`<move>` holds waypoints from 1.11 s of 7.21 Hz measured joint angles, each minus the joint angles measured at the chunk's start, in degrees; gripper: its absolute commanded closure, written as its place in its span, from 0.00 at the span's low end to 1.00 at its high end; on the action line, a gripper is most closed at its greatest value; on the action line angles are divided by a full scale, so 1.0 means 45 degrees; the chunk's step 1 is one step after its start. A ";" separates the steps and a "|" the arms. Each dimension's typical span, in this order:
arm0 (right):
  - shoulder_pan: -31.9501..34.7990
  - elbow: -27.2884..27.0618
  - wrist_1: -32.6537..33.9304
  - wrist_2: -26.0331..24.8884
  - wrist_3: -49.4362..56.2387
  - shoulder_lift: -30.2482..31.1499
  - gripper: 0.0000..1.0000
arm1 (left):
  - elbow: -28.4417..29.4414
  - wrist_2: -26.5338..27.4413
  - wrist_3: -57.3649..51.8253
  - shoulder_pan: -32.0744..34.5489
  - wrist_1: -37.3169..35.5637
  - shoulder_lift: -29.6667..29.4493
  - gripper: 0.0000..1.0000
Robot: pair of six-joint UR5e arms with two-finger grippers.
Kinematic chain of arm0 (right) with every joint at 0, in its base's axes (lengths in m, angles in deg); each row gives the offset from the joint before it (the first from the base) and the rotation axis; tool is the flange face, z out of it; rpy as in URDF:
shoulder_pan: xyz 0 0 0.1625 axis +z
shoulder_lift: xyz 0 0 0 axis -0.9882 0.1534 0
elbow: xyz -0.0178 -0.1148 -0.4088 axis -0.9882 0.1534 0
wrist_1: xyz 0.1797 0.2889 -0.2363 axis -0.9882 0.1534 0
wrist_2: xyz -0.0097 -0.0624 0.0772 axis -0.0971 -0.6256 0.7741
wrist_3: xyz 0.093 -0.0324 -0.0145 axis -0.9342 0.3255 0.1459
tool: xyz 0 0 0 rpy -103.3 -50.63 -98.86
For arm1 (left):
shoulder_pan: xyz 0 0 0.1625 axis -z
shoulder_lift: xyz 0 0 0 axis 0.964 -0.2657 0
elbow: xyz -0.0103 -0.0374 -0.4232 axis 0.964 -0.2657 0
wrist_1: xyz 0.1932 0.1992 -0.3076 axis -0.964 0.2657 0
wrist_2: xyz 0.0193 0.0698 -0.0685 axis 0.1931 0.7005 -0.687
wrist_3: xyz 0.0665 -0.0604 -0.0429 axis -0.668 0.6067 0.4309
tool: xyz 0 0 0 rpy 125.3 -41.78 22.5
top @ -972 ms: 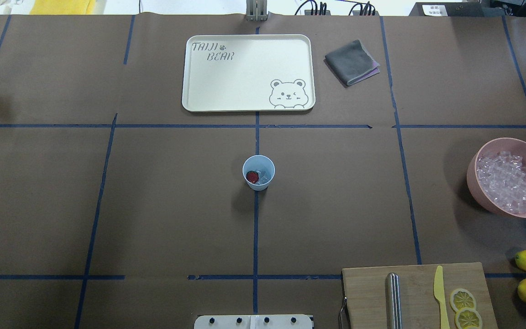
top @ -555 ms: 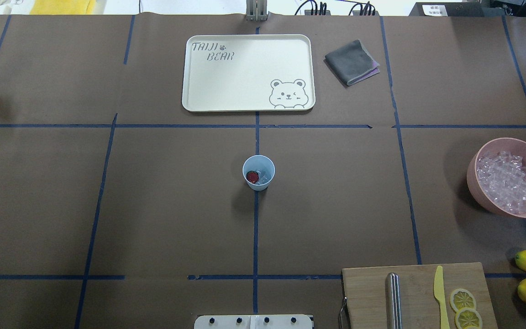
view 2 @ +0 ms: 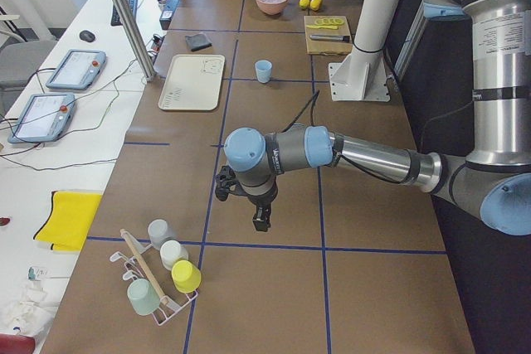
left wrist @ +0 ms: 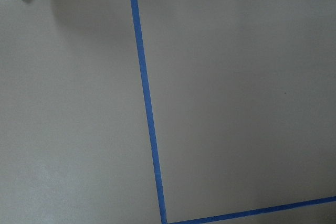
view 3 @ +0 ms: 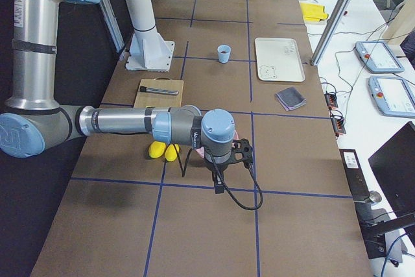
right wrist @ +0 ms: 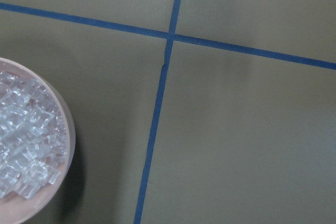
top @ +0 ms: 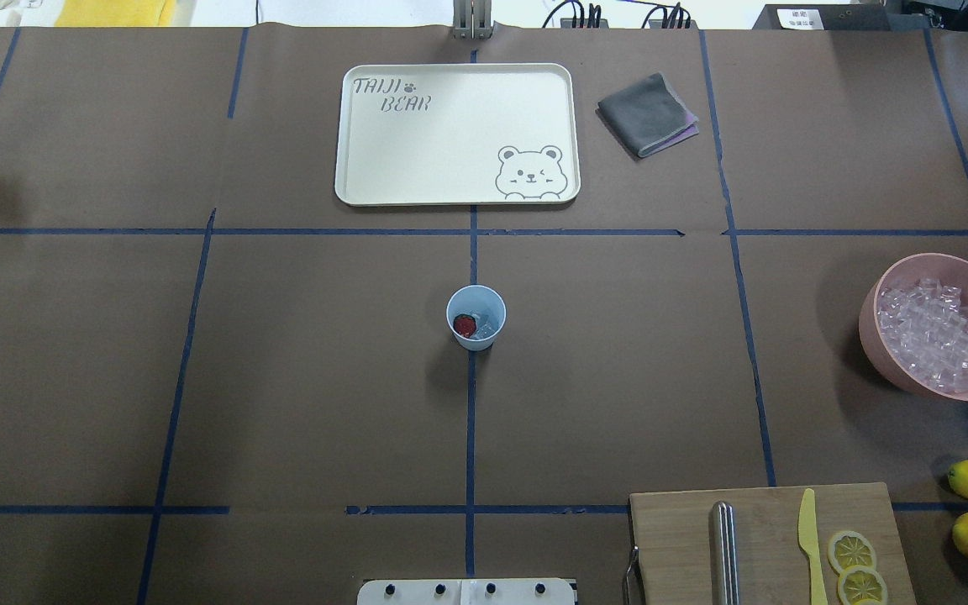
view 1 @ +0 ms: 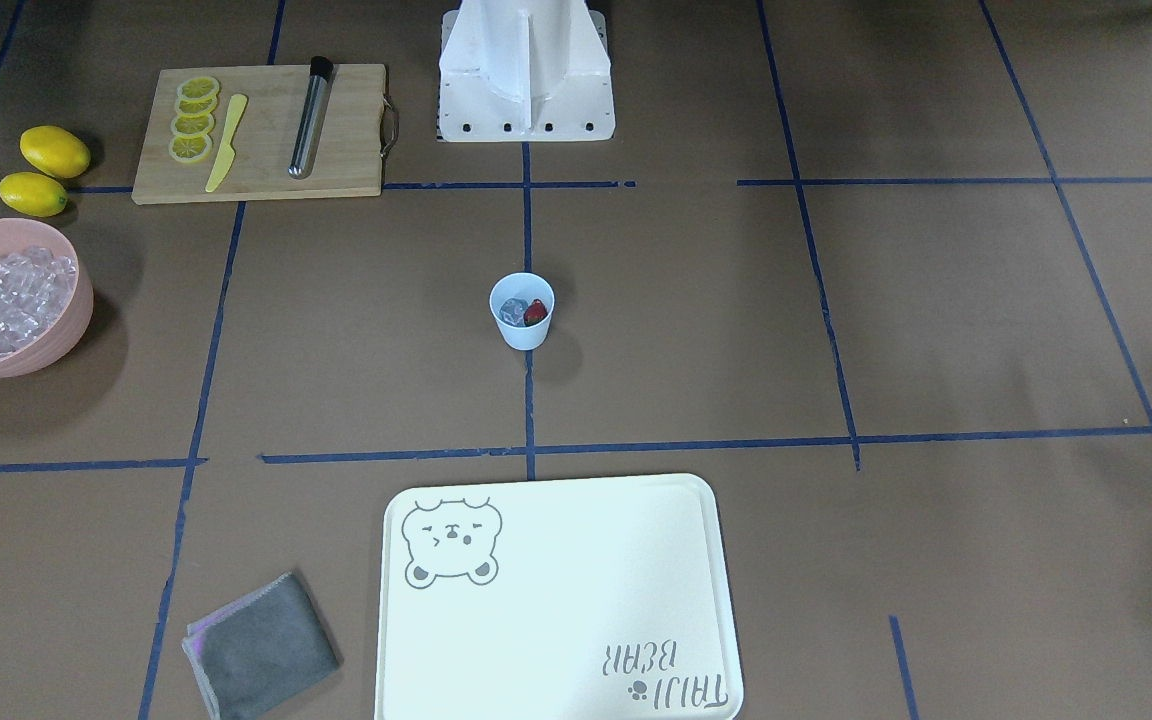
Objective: Put ice and strawberries in cup
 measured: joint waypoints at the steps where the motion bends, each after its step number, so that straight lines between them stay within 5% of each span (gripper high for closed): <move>1: -0.0005 0.0107 -0.0004 0.0014 -0.0083 -0.0065 0.00 | -0.0059 -0.0005 -0.0009 0.0009 0.0293 0.0137 0.00; 4: -0.0006 0.0314 0.0023 -0.0032 -0.0147 -0.0612 0.00 | -0.0519 0.0070 0.0367 0.0094 0.1488 0.0512 0.00; 8: -0.0310 0.0402 0.0095 -0.0380 -0.0144 -0.0464 0.00 | 0.0534 0.0102 0.1130 0.0094 0.2538 0.0232 0.00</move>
